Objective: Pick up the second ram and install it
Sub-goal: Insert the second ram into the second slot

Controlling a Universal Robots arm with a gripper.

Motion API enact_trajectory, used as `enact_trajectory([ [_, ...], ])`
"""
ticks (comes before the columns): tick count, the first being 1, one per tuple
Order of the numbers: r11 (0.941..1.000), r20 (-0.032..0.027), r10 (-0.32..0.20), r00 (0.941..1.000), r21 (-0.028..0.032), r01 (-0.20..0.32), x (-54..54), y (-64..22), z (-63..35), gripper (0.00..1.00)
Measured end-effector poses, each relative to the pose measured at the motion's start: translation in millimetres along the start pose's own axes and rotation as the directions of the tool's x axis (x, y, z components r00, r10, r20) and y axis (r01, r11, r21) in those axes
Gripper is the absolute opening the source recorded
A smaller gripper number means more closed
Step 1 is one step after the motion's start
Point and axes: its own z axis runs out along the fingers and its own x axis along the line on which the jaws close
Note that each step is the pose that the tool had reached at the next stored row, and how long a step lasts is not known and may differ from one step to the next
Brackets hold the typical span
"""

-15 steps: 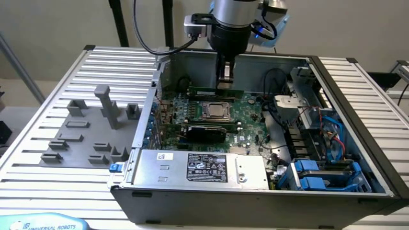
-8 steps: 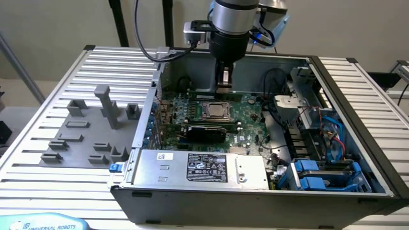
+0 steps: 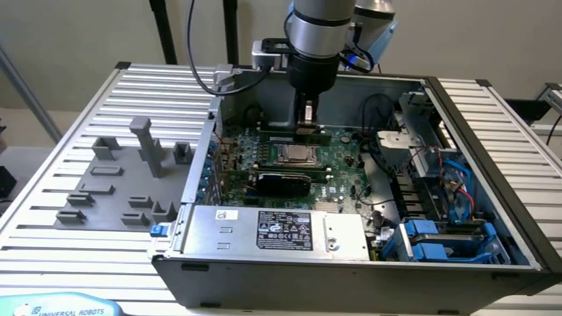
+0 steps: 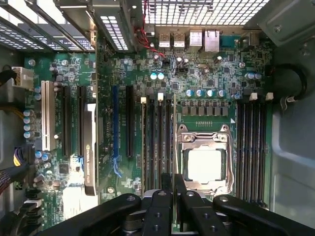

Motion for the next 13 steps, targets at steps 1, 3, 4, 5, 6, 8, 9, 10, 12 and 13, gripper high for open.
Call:
enact_trajectory([
  [1, 1.0000, -0.0001, 0.000, 1.0000, 0.0000, 0.000, 0.0, 0.0, 1.8, 0.13],
  [3, 1.0000, 0.0001, 0.000, 1.0000, 0.0001, 0.000, 0.1, 0.0, 5.4, 0.13],
  [4, 1.0000, 0.0000, 0.000, 1.0000, 0.0000, 0.000, 0.2, -0.1, 7.2, 0.13],
  [5, 1.0000, -0.0001, 0.000, 1.0000, 0.0000, 0.000, 0.2, -0.1, 9.1, 0.13],
  [6, 1.0000, -0.0002, 0.000, 1.0000, 0.0000, 0.000, 0.3, -0.1, 10.8, 0.13],
  [8, 1.0000, -0.0001, 0.000, 1.0000, 0.0000, 0.000, 0.4, -0.2, 14.5, 0.13],
  [9, 1.0000, 0.0000, 0.000, 1.0000, 0.0001, 0.000, 0.4, -0.3, 16.3, 0.13],
  [10, 1.0000, -0.0001, 0.000, 1.0000, 0.0001, 0.000, 0.5, -0.3, 18.1, 0.13],
  [12, 1.0000, -0.0001, 0.000, 1.0000, 0.0001, 0.000, 0.5, -0.4, 21.7, 0.13],
  [13, 1.0000, 0.0000, 0.000, 1.0000, 0.0002, 0.000, 0.6, -0.5, 23.5, 0.13],
])
